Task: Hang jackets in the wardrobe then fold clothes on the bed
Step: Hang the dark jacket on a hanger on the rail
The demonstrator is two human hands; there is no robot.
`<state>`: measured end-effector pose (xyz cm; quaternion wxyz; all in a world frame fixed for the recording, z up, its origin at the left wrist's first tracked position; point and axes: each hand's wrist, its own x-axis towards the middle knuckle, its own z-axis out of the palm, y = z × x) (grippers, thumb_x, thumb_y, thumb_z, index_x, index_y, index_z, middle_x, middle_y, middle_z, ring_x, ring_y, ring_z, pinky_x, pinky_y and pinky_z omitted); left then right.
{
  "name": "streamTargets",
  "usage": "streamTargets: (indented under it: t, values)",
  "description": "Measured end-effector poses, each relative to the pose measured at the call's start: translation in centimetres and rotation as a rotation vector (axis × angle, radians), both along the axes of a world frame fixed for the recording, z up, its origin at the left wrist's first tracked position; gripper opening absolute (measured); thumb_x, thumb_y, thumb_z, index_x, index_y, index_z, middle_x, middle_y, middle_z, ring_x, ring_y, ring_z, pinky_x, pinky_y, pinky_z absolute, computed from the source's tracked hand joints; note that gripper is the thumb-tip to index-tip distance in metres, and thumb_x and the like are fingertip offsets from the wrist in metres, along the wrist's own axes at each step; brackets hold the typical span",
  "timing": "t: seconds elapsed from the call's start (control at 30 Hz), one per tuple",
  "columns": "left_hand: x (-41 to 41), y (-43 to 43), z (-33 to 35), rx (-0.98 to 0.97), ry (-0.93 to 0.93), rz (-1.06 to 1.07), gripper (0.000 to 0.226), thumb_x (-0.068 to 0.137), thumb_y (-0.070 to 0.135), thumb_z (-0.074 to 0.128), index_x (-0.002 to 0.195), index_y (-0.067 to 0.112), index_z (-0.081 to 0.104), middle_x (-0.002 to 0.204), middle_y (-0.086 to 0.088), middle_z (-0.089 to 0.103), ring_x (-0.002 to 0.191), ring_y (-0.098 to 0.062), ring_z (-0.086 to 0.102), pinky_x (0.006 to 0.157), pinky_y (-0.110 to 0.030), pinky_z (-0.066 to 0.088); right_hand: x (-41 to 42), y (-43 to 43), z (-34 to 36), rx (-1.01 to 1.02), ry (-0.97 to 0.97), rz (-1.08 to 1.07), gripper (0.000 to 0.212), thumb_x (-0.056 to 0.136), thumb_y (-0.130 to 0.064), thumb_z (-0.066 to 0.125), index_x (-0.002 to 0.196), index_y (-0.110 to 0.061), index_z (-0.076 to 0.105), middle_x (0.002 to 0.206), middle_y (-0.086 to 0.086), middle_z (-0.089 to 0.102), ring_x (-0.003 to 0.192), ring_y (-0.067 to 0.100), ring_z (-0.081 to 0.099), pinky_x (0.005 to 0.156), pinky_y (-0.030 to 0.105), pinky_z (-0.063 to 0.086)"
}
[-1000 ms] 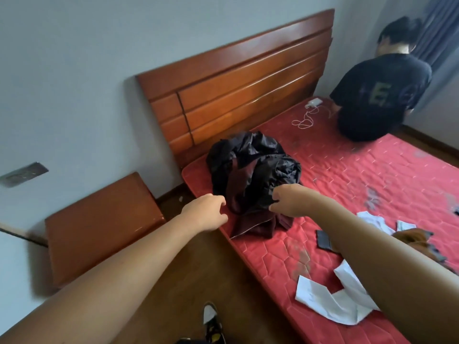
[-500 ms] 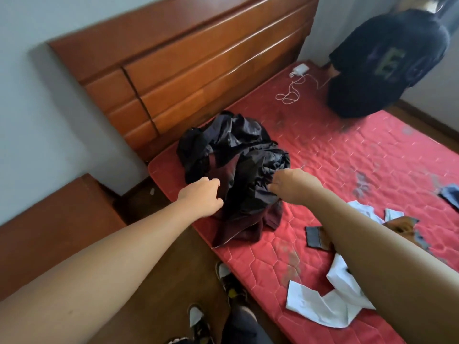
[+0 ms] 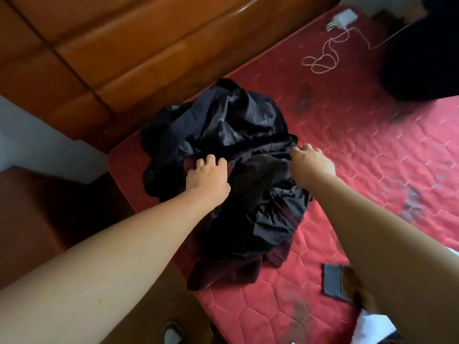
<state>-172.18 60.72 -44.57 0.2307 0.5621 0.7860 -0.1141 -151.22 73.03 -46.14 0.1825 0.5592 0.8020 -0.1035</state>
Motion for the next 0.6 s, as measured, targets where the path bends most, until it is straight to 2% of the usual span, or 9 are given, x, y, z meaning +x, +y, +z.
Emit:
streamTargets:
  t: [0.1, 0.17, 0.23, 0.3, 0.33, 0.37, 0.43, 0.47, 0.6]
  values:
    - [-0.1, 1.5, -3.7, -0.037, 0.037, 0.004, 0.08, 0.096, 0.039, 0.062, 0.157, 0.02, 0.015, 0.152, -0.013, 0.028, 0.137, -0.035, 0.034, 0.096, -0.047, 0.043, -1.4, 2.6, -3.5, -0.013, -0.014, -0.03, 0.054, 0.096, -0.014, 0.057, 0.145, -0.021, 0.036, 0.138, 0.016, 0.04, 0.125, 0.043, 0.044, 0.079, 0.05, 0.047]
    - [-0.3, 1.8, -5.8, -0.057, 0.058, 0.027, 0.089, 0.094, 0.036, 0.065, 0.159, 0.021, 0.006, 0.152, -0.014, 0.026, 0.137, -0.035, 0.033, 0.095, -0.047, 0.044, -2.4, 4.0, -5.4, -0.058, -0.029, -0.074, 0.079, 0.094, -0.017, 0.061, 0.157, -0.032, 0.014, 0.159, 0.018, 0.019, 0.142, 0.046, 0.028, 0.097, 0.062, 0.045]
    - [-0.8, 1.7, -7.4, -0.07, 0.087, 0.036, 0.096, 0.091, 0.027, 0.07, 0.16, 0.023, 0.002, 0.15, -0.013, 0.027, 0.135, -0.034, 0.034, 0.092, -0.046, 0.044, -3.1, 5.3, -7.0, -0.157, -0.098, -0.103, 0.099, 0.093, -0.023, 0.065, 0.159, -0.042, -0.006, 0.168, 0.011, -0.011, 0.154, 0.045, -0.001, 0.111, 0.071, 0.025]
    - [-1.3, 1.3, -8.6, -0.064, 0.123, 0.013, 0.1, 0.087, 0.014, 0.072, 0.159, 0.024, 0.002, 0.146, -0.013, 0.031, 0.133, -0.033, 0.037, 0.091, -0.045, 0.046, -3.5, 5.9, -8.6, -0.236, -0.163, -0.119, 0.096, 0.092, -0.023, 0.064, 0.158, -0.045, -0.004, 0.169, 0.007, -0.016, 0.154, 0.043, -0.013, 0.113, 0.076, 0.012]
    - [-1.6, 1.1, -9.0, -0.056, 0.128, 0.005, 0.1, 0.085, 0.008, 0.072, 0.158, 0.024, 0.004, 0.144, -0.013, 0.034, 0.131, -0.032, 0.038, 0.091, -0.045, 0.047, -3.6, 5.8, -9.3, -0.257, -0.173, -0.126, 0.089, 0.092, -0.021, 0.061, 0.157, -0.044, 0.005, 0.169, 0.009, -0.006, 0.154, 0.043, -0.008, 0.113, 0.077, 0.01]
    - [-1.9, 0.8, -9.3, -0.05, 0.123, 0.001, 0.099, 0.084, 0.003, 0.071, 0.157, 0.025, 0.008, 0.141, -0.013, 0.037, 0.13, -0.033, 0.041, 0.09, -0.045, 0.048, -3.5, 5.4, -10.0, -0.261, -0.162, -0.132, 0.078, 0.092, -0.019, 0.058, 0.154, -0.041, 0.015, 0.166, 0.012, 0.011, 0.153, 0.045, 0.006, 0.113, 0.077, 0.013]
    - [-2.5, 0.3, -9.5, -0.043, 0.101, 0.001, 0.092, 0.081, -0.003, 0.07, 0.152, 0.026, 0.017, 0.135, -0.013, 0.044, 0.124, -0.033, 0.046, 0.086, -0.044, 0.049, -3.0, 4.2, -10.9, -0.218, -0.088, -0.125, 0.058, 0.093, -0.013, 0.053, 0.143, -0.032, 0.03, 0.146, 0.017, 0.041, 0.135, 0.046, 0.041, 0.109, 0.07, 0.028]
    - [-2.8, 0.0, -9.5, -0.039, 0.083, 0.008, 0.087, 0.082, -0.004, 0.069, 0.148, 0.026, 0.021, 0.131, -0.013, 0.048, 0.121, -0.033, 0.048, 0.083, -0.043, 0.049, -2.7, 3.5, -11.1, -0.192, -0.034, -0.118, 0.054, 0.092, -0.009, 0.05, 0.14, -0.027, 0.032, 0.136, 0.018, 0.048, 0.123, 0.045, 0.051, 0.104, 0.065, 0.036]
    - [-3.9, -0.9, -7.8, 0.003, 0.019, 0.062, 0.059, 0.088, 0.002, 0.063, 0.135, 0.022, 0.034, 0.119, -0.01, 0.057, 0.11, -0.033, 0.055, 0.077, -0.044, 0.051, -1.2, 0.9, -10.4, -0.069, 0.178, -0.096, 0.042, 0.092, -0.009, 0.048, 0.133, -0.011, 0.037, 0.114, 0.021, 0.058, 0.101, 0.045, 0.061, 0.087, 0.054, 0.046]
